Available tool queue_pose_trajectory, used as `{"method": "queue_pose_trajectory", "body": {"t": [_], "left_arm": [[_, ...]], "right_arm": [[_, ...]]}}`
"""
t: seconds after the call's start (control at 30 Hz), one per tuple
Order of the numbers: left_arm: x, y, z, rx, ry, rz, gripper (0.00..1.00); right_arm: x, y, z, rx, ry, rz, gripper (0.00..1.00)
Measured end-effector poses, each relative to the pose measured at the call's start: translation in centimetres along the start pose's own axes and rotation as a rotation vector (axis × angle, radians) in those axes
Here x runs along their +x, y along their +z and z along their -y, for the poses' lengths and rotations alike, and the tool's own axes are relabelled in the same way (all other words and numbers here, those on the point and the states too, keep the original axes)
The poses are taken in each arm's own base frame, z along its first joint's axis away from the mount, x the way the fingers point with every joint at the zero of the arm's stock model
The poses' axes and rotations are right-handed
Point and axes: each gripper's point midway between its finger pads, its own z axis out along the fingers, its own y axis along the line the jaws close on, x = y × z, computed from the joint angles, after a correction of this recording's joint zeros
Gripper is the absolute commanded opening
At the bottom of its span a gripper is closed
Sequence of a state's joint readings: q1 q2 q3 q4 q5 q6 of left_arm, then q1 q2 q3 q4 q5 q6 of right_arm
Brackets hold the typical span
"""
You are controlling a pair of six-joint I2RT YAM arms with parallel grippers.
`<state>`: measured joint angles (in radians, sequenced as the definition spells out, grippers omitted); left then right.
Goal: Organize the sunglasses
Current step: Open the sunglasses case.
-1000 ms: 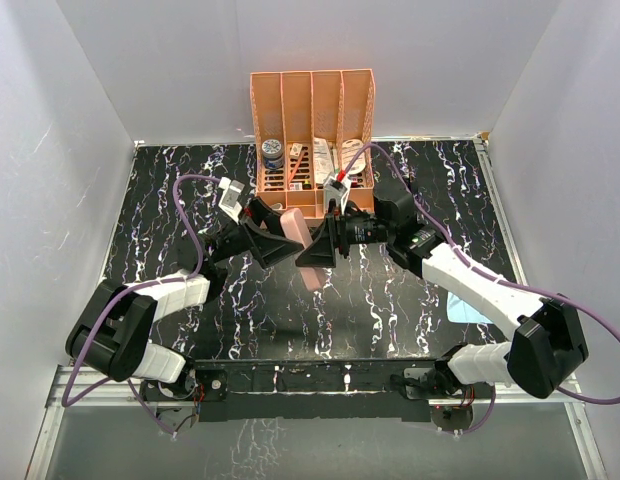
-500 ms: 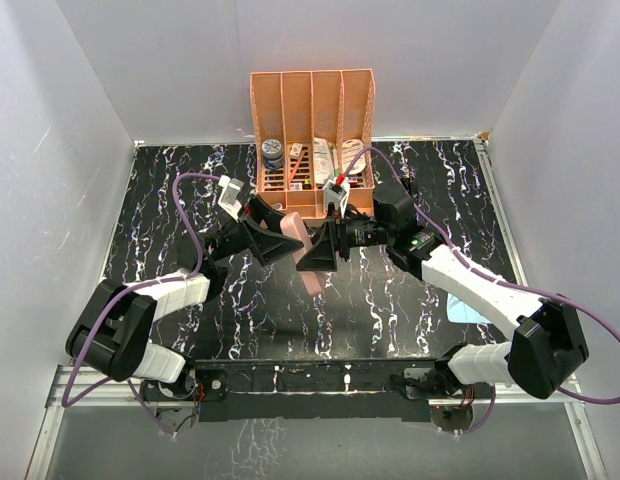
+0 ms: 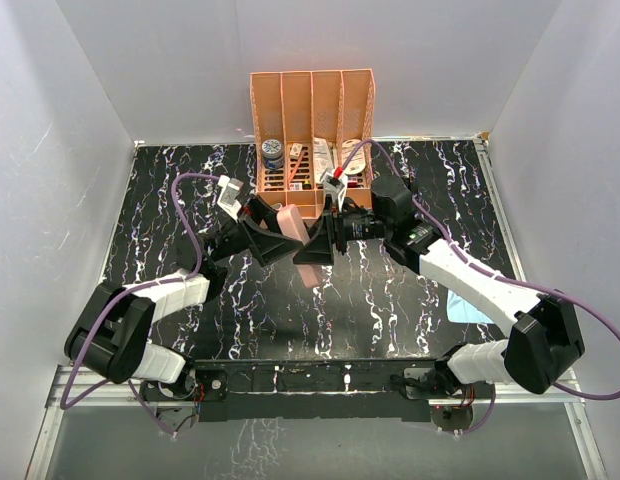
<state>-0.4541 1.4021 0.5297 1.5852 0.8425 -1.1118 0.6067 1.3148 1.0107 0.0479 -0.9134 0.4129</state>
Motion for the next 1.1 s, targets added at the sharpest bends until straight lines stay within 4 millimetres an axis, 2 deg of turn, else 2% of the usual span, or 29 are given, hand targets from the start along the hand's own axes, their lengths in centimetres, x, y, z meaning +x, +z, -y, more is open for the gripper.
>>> {"method": "queue_pose_trajectory", "body": {"t": [0.17, 0.67, 1.1], "left_arm": [[-0.5, 0.0, 0.8, 0.015, 0.024, 0.010, 0.90], [-0.7, 0.1, 1.0, 0.016, 0.037, 0.021, 0.91], [-0.7, 0.2, 1.3, 0.022, 0.042, 0.025, 0.76]], "right_arm": [[0.0, 0.2, 0.0, -0.010, -0.006, -0.004, 0.00], [-0.4, 0.3, -0.3, -0.024, -0.021, -0.005, 0.00], [-0.8, 0.2, -0.8, -0.044, -0.035, -0.004, 0.00]]}}
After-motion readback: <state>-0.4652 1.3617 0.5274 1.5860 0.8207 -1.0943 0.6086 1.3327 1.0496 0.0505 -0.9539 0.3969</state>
